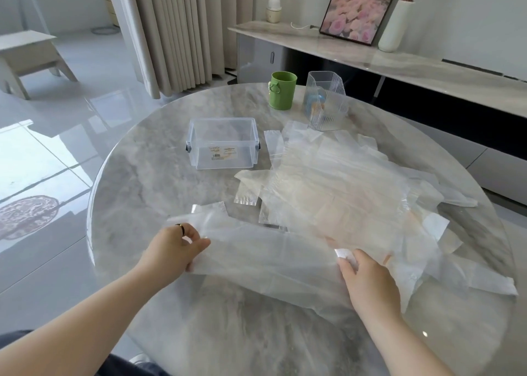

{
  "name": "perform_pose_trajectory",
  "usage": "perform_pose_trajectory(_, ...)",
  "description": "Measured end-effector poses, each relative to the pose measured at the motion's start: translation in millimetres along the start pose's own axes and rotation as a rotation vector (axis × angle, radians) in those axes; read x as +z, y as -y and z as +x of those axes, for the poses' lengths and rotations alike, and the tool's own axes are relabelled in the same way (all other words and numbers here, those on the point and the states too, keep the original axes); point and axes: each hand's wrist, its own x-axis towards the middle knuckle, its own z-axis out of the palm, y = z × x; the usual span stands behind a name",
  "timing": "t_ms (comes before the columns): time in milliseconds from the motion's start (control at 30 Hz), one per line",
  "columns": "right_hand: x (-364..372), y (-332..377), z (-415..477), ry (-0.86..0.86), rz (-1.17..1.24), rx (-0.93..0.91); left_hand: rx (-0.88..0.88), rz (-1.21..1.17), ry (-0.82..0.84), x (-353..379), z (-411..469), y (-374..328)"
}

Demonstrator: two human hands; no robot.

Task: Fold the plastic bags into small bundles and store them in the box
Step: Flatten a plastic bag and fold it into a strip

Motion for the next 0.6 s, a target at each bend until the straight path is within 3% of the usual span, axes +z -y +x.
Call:
perform_pose_trajectory(67,-1,2,2,0.008,0.108,0.039,0.005,0.095,-0.008,2,2,4)
perform_pose_trajectory(267,-21,-4,-8,0.123,0.736,0.281,-0.001,0.287,-0.097,5,3,5)
perform_pose_trajectory(367,-28,-13,-24,0.167,0.734,0.345,-0.020,0.270,-0.114,6,4,7)
perform_pose_trajectory(500,-26,-11,-43,0.354,0.732,0.324,0.000,0.308,-0.110,8,3,7)
perform_pose_trajectory(600,-21,-10,-44,0.339,0.654,0.295,0.032,0.405,-0.094,9,1,9)
